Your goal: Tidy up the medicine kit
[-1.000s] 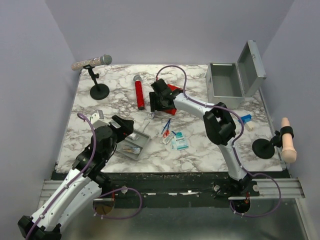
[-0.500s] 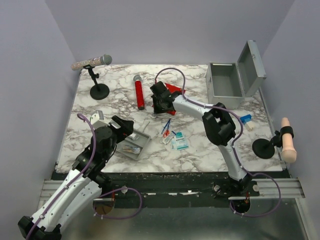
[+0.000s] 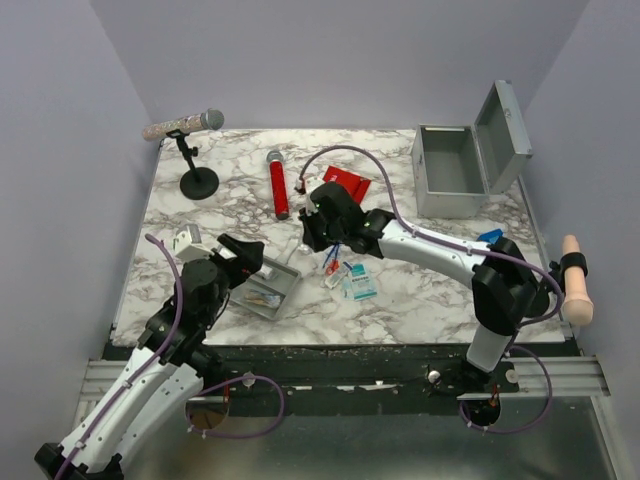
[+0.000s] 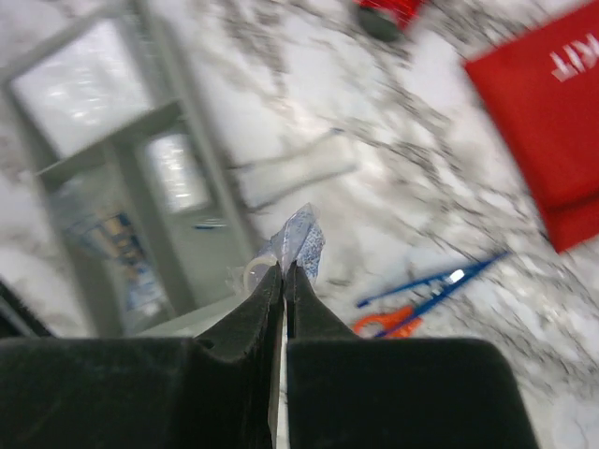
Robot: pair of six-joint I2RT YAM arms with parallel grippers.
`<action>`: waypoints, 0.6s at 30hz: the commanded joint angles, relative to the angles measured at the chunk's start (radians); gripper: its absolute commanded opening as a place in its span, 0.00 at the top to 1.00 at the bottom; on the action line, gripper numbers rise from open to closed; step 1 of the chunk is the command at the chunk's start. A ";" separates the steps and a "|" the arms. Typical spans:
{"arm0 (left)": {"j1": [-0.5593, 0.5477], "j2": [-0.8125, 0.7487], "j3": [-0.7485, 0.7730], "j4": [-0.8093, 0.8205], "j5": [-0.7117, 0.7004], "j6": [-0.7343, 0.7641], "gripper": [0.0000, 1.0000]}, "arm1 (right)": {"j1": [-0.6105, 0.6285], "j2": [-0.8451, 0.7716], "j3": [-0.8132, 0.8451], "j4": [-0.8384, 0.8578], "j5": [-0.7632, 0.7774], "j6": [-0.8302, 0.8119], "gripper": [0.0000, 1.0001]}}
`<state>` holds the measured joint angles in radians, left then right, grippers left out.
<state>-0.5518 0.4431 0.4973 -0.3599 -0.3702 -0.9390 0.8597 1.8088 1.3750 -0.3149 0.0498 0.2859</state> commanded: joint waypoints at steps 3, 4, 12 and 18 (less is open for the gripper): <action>0.003 -0.046 -0.009 -0.050 -0.015 -0.012 0.04 | 0.113 -0.014 -0.036 0.097 -0.142 -0.264 0.90; 0.003 -0.052 -0.006 -0.057 -0.018 -0.011 0.04 | 0.133 -0.005 -0.034 0.100 -0.125 -0.275 0.89; 0.003 -0.116 0.009 -0.116 -0.036 0.000 0.04 | 0.171 0.095 0.036 0.112 -0.011 -0.373 0.87; 0.003 -0.149 0.010 -0.146 -0.053 0.006 0.03 | 0.196 0.181 0.118 0.056 0.039 -0.416 0.86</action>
<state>-0.5518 0.3168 0.4969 -0.4618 -0.3920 -0.9455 1.0328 1.9465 1.4250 -0.2325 0.0265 -0.0738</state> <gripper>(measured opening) 0.965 0.134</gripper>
